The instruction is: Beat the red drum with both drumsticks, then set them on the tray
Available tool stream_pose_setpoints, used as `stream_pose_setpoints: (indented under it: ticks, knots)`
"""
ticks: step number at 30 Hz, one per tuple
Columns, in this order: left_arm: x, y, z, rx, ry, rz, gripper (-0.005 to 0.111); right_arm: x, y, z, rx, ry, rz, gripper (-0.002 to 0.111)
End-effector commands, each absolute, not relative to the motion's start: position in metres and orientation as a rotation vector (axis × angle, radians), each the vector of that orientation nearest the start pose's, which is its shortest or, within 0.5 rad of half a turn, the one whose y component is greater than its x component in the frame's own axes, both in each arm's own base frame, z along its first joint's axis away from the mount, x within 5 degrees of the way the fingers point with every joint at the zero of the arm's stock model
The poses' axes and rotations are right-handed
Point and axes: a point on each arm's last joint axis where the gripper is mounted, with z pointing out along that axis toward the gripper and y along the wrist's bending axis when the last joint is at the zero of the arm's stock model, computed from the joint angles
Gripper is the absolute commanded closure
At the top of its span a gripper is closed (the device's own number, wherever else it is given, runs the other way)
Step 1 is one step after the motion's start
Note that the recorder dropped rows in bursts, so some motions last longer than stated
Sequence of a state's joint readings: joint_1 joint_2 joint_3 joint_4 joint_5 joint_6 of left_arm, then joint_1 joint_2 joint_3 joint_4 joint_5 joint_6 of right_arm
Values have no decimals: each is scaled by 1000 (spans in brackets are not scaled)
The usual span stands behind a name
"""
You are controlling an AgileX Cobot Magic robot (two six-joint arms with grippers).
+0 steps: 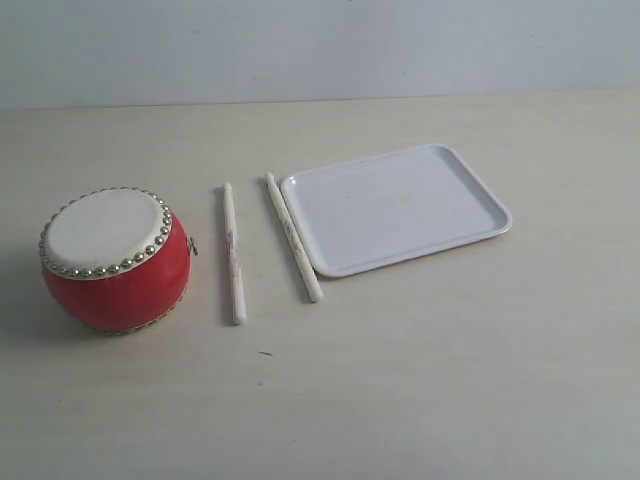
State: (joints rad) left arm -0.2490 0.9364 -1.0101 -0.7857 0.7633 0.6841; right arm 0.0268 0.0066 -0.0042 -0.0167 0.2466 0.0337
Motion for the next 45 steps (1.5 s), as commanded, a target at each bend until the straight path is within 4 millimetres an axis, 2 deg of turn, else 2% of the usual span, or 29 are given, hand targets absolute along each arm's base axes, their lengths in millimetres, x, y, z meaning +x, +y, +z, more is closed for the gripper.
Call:
stream_pose_setpoints:
  ticks: [1, 6, 8, 17, 21, 24, 29, 35, 40, 42, 45]
  knots:
    - [172, -106, 390, 628, 1946, -692, 107, 55, 1, 191, -10, 1729, 17, 108]
    - [185, -122, 350, 672, 2100, -517, 107, 55, 1, 191, -10, 1729, 17, 108]
    - [188, -126, 340, 670, 2145, -445, 107, 55, 1, 191, -10, 1729, 17, 108]
    - [201, -138, 320, 498, 2289, -421, 107, 55, 1, 191, -10, 1729, 17, 108]
    - [209, -135, 300, 461, 2445, -278, 107, 55, 1, 191, -10, 1729, 17, 108]
    - [214, -137, 284, 418, 2557, -234, 107, 55, 1, 191, -10, 1729, 17, 108]
    - [220, -150, 272, 321, 2606, -371, 107, 55, 1, 191, -10, 1729, 17, 108]
    - [226, -157, 258, 287, 2658, -398, 107, 55, 1, 191, -10, 1729, 17, 108]
    - [238, -179, 243, 99, 2645, -611, 107, 55, 1, 191, -9, 1729, 18, 108]
    - [245, -182, 238, 158, 2601, -595, 107, 55, 1, 191, -10, 1729, 17, 108]
    - [251, -187, 220, 134, 2652, -580, 107, 55, 1, 191, -10, 1729, 17, 108]
